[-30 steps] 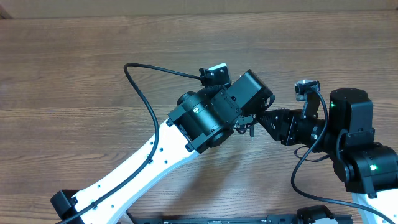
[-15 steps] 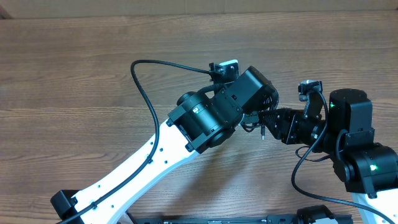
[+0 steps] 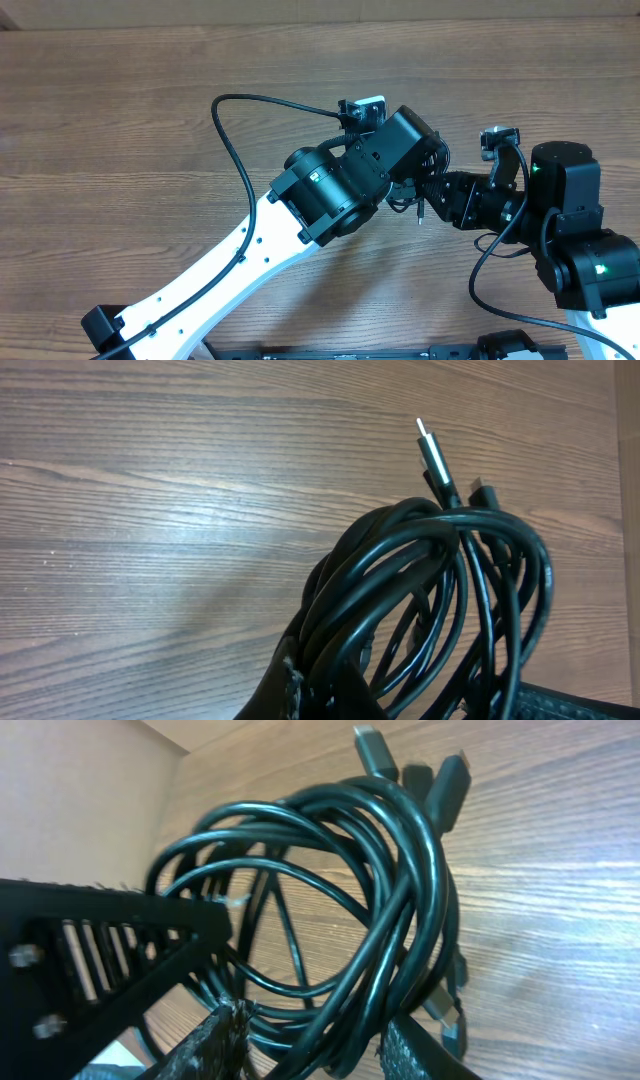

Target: Untangle cables

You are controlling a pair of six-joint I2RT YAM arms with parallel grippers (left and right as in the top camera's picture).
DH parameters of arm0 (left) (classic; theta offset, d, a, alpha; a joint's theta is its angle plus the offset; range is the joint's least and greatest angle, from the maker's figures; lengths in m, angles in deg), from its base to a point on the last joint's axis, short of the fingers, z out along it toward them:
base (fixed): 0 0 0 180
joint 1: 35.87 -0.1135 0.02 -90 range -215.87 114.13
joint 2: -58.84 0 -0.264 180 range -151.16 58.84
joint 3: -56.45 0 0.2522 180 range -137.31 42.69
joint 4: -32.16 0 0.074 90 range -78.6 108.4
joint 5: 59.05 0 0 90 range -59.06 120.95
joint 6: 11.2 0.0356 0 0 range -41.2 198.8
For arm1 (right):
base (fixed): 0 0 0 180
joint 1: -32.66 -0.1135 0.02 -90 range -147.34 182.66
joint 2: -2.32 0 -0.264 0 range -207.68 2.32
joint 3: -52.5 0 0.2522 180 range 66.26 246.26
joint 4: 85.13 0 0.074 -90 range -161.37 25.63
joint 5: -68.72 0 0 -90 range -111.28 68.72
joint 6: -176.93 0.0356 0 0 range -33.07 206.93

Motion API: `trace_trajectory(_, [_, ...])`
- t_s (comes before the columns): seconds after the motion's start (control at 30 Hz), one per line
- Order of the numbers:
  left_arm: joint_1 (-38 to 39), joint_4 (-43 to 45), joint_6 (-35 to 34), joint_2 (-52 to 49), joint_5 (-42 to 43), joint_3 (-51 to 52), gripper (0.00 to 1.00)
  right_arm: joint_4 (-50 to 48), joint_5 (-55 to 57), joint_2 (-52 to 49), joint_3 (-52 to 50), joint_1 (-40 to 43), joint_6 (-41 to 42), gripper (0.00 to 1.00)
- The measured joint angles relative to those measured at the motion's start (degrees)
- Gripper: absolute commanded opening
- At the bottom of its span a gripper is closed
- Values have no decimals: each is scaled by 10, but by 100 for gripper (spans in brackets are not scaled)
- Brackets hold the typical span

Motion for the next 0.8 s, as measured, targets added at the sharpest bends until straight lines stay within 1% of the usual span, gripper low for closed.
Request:
trace_trajectory(0.5, [0,0,3,0,-1,0,4,5,-11,0,0,0,0,42])
trace_trajectory(0.8, [0,-28,3,0,-16,0,4,10,-1,0,0,0,0,42])
